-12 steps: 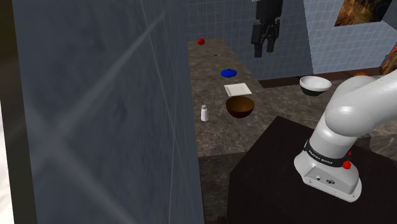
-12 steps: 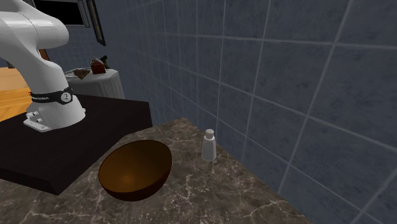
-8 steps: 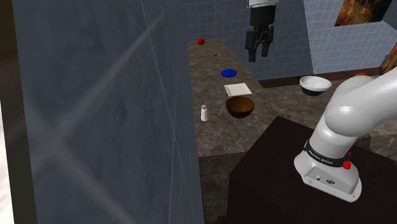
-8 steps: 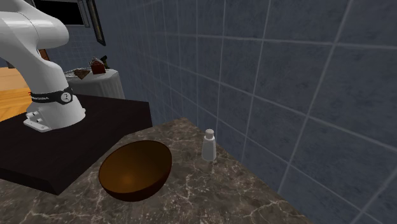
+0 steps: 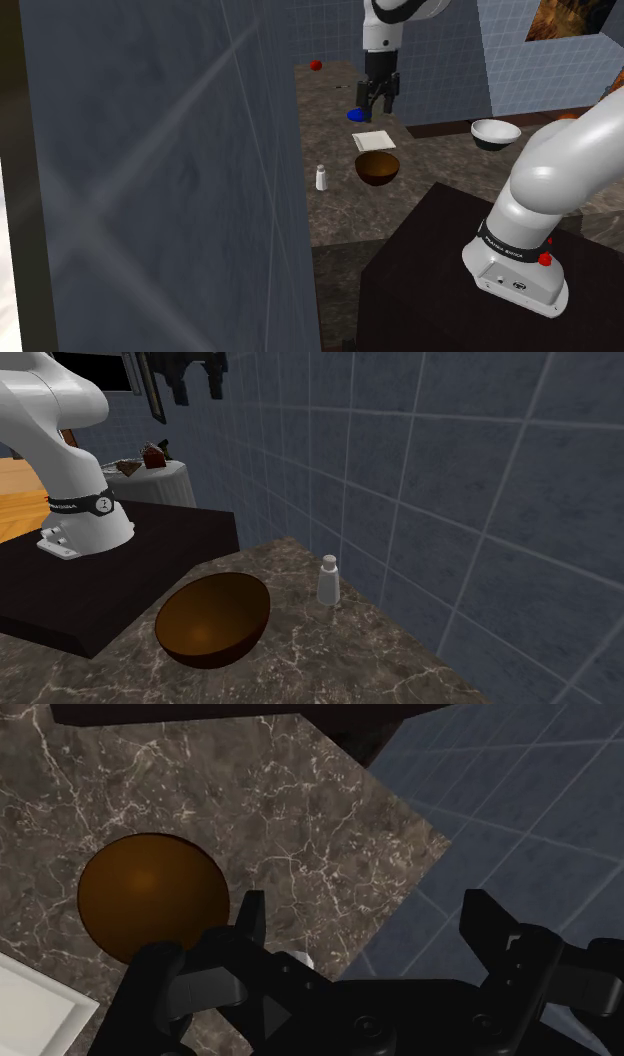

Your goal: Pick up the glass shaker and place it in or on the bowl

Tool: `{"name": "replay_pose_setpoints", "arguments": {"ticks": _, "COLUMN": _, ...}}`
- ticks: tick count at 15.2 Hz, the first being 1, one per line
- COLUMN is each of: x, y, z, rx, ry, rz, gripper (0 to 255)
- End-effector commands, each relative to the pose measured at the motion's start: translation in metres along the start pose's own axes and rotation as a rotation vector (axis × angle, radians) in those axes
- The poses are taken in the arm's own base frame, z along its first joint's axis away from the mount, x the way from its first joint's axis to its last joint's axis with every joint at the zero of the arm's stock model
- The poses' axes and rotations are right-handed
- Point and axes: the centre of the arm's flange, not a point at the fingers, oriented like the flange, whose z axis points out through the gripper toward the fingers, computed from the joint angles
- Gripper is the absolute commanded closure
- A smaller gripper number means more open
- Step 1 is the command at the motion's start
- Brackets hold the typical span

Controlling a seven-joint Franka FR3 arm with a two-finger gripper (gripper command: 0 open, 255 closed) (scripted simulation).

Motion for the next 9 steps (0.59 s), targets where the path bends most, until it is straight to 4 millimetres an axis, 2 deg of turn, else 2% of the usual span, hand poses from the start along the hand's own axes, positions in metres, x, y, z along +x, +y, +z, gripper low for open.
{"name": "replay_pose_setpoints", "arguments": {"ticks": 1, "x": 0.02, "y": 0.001, "z": 0.017, "rx": 0.0, "ry": 0.008, "rz": 0.012, "gripper": 0}}
{"name": "replay_pose_setpoints", "arguments": {"ticks": 9, "x": 0.096, "y": 0.006, "z": 0.086, "rx": -0.002, "ry": 0.03, "rz": 0.06, "gripper": 0}}
